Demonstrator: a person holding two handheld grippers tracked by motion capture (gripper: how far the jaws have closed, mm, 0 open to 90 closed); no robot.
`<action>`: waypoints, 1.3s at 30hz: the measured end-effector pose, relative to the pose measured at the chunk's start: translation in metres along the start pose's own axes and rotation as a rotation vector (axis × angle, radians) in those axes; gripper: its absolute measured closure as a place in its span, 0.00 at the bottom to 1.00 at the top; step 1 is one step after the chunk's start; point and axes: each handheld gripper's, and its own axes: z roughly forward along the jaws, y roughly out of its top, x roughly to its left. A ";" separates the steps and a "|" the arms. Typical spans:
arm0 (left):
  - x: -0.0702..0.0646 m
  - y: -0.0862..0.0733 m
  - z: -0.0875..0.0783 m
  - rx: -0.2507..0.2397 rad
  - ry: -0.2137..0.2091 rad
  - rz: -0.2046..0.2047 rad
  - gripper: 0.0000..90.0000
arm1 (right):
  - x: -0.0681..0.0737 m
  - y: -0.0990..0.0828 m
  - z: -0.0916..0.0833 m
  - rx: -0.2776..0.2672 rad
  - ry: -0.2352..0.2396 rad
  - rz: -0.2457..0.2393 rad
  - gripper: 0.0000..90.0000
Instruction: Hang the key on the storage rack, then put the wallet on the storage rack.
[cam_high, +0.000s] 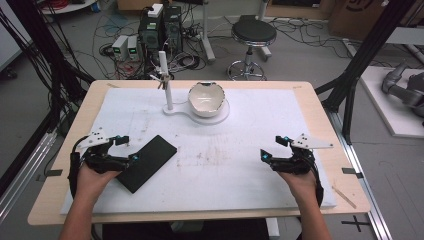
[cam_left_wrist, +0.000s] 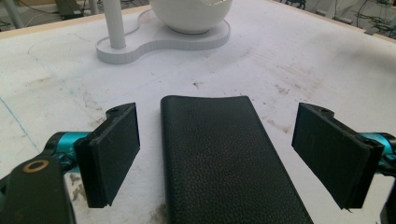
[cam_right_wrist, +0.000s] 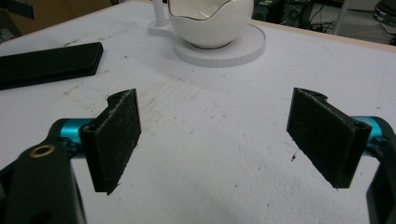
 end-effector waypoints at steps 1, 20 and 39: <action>-0.001 -0.001 -0.001 0.001 -0.002 0.001 0.17 | 0.000 0.000 0.001 -0.001 0.004 0.008 0.20; 0.003 0.002 0.003 0.000 -0.012 -0.004 0.17 | -0.001 -0.011 0.003 -0.009 -0.009 0.029 0.20; 0.002 0.006 -0.001 -0.011 -0.001 -0.002 0.17 | -0.002 -0.011 0.006 -0.007 0.010 0.020 0.20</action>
